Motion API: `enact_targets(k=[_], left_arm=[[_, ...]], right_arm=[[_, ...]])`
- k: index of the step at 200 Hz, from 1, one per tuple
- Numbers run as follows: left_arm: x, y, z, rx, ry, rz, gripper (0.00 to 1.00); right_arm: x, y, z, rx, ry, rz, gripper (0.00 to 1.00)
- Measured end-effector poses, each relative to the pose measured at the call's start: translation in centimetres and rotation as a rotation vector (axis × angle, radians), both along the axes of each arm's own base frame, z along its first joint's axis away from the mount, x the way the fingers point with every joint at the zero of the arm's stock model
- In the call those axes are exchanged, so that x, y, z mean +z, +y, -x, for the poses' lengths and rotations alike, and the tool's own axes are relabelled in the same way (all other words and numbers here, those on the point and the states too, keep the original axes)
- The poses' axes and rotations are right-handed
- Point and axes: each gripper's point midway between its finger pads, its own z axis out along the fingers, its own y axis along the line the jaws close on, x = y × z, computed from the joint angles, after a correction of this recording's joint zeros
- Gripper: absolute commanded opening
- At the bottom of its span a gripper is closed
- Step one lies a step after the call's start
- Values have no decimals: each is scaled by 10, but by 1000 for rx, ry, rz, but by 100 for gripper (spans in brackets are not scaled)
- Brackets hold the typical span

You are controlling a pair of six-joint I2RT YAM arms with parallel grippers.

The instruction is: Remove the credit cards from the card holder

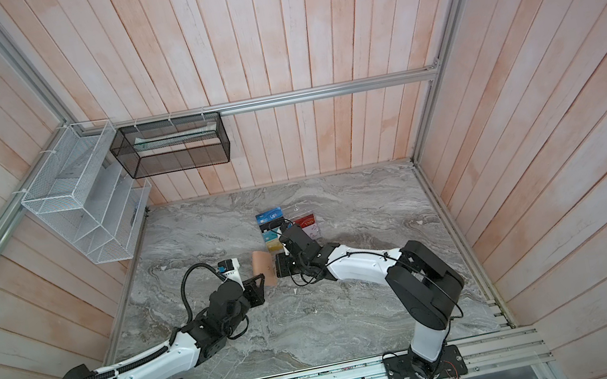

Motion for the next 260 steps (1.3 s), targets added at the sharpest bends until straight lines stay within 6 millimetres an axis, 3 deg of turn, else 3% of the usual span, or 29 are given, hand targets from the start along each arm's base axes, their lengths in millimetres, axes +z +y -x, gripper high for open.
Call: enact_targets(k=[32, 78, 124, 213, 260], left_arm=[[4, -1, -3, -4, 1, 41, 0], [-1, 2, -5, -36, 30, 135, 0], [-2, -7, -5, -97, 54, 189, 0], [6, -17, -3, -132, 62, 272, 0], [9, -12, -3, -112, 57, 301, 0]], right_arm=[[-9, -12, 2, -4, 24, -8, 0], [8, -13, 9, 27, 4, -101, 6], [11, -23, 7, 13, 13, -156, 12], [21, -17, 6, 28, 15, -239, 25], [6, -24, 12, 12, 45, -232, 32]])
